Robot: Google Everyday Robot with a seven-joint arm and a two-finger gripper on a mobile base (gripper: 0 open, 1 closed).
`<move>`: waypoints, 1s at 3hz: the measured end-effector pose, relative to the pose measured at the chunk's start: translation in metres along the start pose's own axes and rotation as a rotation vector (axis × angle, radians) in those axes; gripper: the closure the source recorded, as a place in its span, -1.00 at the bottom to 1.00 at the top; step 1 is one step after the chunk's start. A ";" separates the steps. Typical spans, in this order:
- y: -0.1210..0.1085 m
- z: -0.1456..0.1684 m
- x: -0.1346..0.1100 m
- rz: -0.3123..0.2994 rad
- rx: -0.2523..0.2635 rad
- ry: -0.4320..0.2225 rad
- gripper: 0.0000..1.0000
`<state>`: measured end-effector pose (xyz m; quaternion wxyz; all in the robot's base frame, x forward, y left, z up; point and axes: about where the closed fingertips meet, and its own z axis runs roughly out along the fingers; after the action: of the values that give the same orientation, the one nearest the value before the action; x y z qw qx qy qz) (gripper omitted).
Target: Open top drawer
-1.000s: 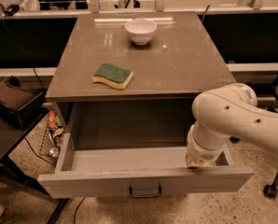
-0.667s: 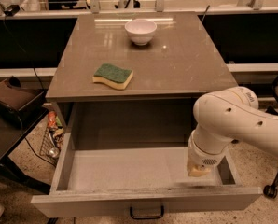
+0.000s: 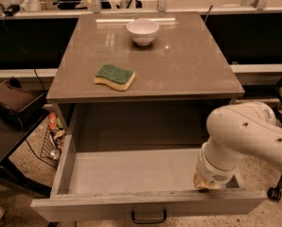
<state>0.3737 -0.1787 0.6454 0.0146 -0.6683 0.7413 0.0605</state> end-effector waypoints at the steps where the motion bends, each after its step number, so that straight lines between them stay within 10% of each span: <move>1: 0.010 0.003 0.004 0.015 -0.008 -0.012 1.00; 3: 0.012 0.003 0.005 0.015 -0.007 -0.010 0.24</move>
Offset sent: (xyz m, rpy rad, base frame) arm -0.0109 -0.0027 -0.0029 0.0122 0.0082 -0.0150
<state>0.3615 -0.1818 0.6432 0.0156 -0.6626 0.7459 0.0662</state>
